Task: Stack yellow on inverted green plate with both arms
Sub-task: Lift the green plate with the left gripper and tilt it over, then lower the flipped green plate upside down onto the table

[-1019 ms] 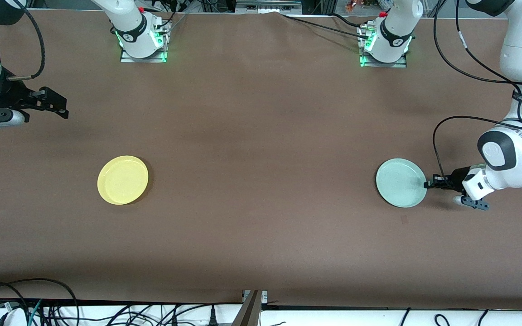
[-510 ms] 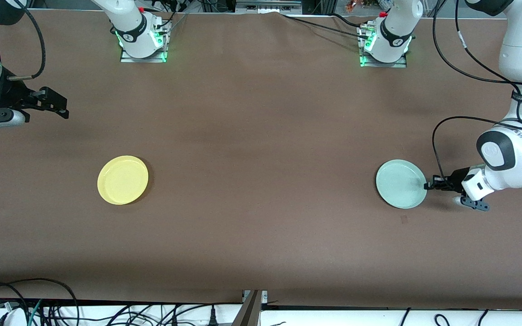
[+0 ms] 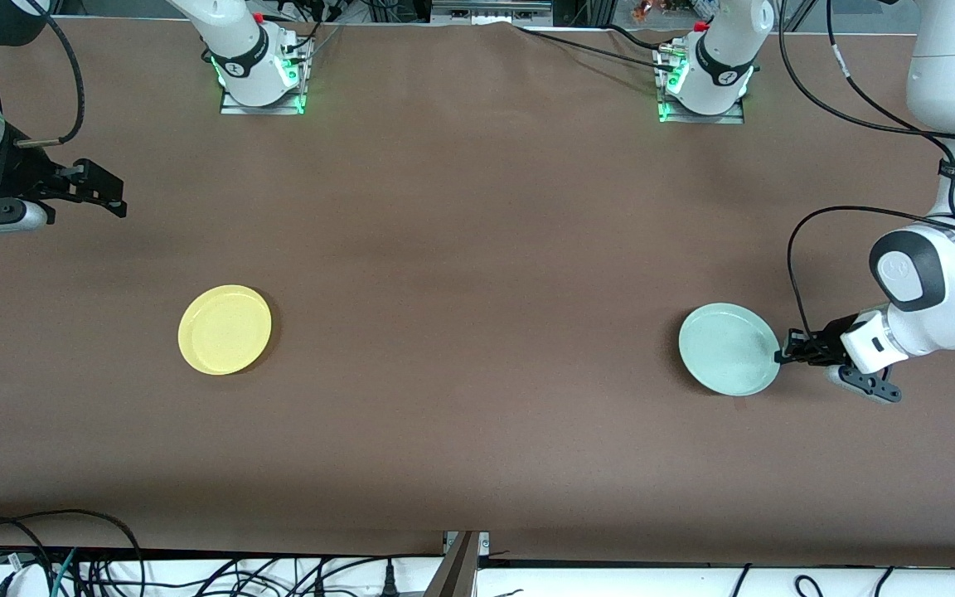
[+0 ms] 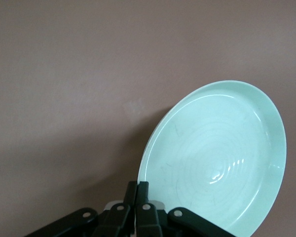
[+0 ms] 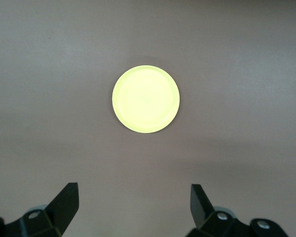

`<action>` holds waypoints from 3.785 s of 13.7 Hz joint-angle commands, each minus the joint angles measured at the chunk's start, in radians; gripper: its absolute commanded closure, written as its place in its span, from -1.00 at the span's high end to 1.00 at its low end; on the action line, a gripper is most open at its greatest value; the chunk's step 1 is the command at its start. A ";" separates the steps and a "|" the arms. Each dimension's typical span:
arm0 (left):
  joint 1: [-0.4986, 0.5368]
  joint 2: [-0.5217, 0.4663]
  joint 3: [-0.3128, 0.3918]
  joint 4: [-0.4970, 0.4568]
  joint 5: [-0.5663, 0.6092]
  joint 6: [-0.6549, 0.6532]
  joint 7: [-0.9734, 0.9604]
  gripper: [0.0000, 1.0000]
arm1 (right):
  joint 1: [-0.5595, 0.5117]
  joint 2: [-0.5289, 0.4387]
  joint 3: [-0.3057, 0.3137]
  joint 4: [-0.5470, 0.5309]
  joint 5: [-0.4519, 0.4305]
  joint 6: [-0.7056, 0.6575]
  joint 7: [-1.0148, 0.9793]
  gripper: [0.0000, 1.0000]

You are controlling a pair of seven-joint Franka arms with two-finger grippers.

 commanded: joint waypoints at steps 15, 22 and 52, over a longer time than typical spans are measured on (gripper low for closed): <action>-0.413 -0.024 -0.052 0.121 0.932 0.267 -0.401 -1.00 | 0.003 0.011 -0.005 0.020 -0.009 -0.018 0.005 1.00; -0.471 -0.019 -0.164 0.121 1.490 0.167 -0.831 -1.00 | 0.001 0.011 -0.007 0.019 -0.006 -0.023 0.008 1.00; -0.980 0.308 -0.240 0.284 1.919 -0.646 -1.434 -1.00 | 0.003 0.011 -0.005 0.019 -0.003 -0.040 0.010 1.00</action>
